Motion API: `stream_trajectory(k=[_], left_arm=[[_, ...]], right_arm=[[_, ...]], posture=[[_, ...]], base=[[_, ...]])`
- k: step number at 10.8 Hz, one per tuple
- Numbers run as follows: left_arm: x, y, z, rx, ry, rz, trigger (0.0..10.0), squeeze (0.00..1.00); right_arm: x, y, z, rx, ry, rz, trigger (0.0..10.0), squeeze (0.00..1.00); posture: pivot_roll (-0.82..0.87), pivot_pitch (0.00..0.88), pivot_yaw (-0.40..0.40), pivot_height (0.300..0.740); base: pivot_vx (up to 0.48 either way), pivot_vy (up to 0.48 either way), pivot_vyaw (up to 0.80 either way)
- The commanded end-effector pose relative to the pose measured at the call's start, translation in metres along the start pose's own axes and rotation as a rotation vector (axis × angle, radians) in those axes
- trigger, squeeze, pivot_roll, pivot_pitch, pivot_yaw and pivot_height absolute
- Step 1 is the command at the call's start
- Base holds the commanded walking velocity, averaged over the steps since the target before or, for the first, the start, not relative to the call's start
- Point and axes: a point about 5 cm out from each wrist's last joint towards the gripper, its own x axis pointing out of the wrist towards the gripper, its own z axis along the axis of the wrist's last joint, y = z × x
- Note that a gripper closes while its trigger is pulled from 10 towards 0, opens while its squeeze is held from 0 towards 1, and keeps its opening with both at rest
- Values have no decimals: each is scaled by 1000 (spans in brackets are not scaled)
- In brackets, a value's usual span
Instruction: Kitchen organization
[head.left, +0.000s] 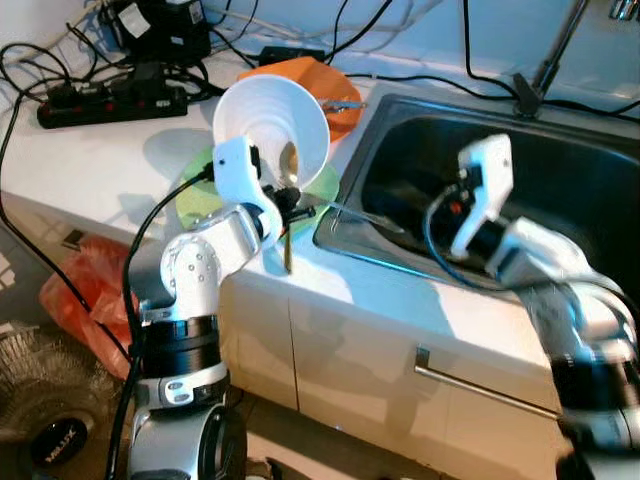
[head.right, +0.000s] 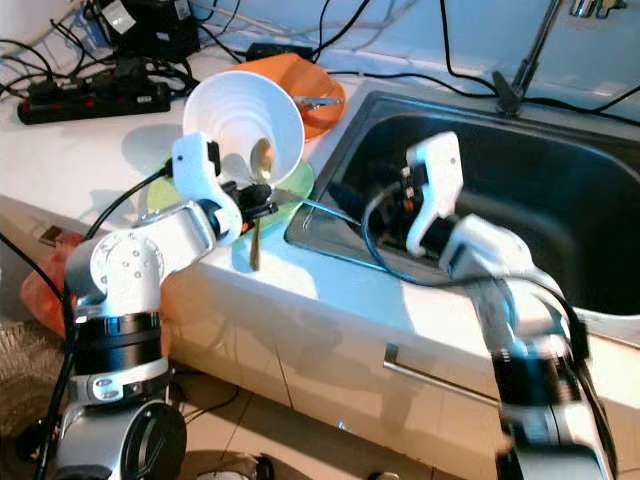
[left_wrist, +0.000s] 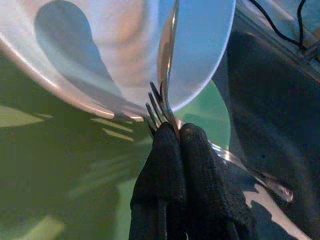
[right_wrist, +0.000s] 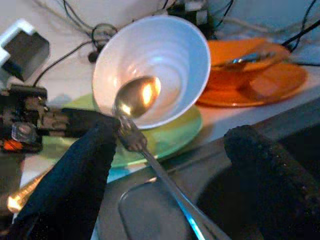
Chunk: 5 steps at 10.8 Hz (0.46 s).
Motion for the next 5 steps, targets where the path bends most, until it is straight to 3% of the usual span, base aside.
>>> stream_trajectory(k=[1, 5], left_arm=[[-3, 3, 1, 18, -8, 30, 0, 0], [-9, 7, 0, 17, -9, 52, 0, 0]], right_arm=[[5, 0, -1, -21, 6, 42, 10000, 0], [25, 1, 2, -144, 45, 157, 10000, 0]], posture=[[115, 108, 13, 740], [140, 123, 3, 740]], base=[[0, 0, 0], [0, 0, 0]])
